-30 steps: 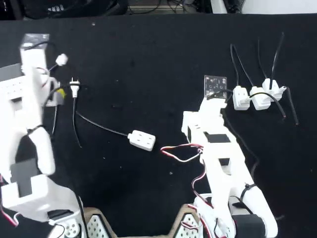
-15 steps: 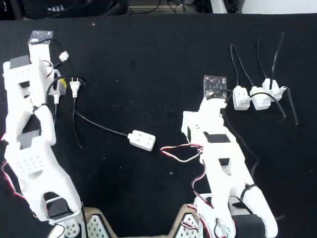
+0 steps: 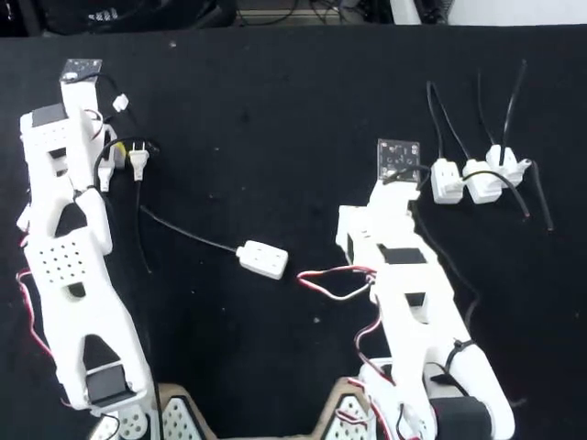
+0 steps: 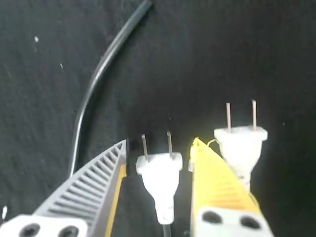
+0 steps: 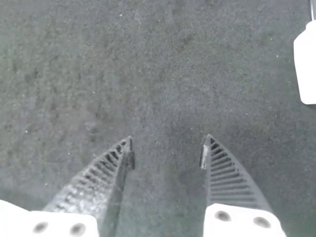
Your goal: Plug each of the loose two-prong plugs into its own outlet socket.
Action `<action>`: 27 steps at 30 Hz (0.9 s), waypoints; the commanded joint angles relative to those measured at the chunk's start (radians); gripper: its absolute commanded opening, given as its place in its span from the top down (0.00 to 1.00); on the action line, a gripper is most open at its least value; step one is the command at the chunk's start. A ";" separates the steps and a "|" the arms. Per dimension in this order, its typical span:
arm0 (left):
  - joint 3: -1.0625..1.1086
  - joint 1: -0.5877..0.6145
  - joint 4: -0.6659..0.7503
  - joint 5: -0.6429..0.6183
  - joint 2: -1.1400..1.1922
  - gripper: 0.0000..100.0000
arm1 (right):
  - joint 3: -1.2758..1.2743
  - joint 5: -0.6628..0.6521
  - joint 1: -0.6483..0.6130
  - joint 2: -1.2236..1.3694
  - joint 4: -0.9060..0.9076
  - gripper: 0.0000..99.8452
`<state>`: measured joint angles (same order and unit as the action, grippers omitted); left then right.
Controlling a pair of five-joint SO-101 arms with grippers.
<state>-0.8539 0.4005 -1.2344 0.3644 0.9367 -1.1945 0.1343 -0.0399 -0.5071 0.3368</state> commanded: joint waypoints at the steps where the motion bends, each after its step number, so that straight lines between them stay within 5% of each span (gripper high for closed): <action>1: -0.104 0.022 0.008 0.002 0.049 0.80 | 0.056 0.005 -0.012 -0.036 0.006 0.79; 6: -0.142 0.033 -0.110 0.002 0.072 0.81 | 0.056 0.005 -0.014 -0.036 0.006 0.79; 11: -0.234 0.015 -0.222 0.002 0.071 0.93 | 0.056 0.005 -0.014 -0.036 0.006 0.79; 27: -0.364 0.018 -0.376 0.009 0.081 0.83 | 0.056 0.005 -0.014 -0.036 0.006 0.79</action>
<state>-1.1730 0.4112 -1.6088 0.3629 1.0365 -1.1945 0.1343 -0.0399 -0.5071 0.3368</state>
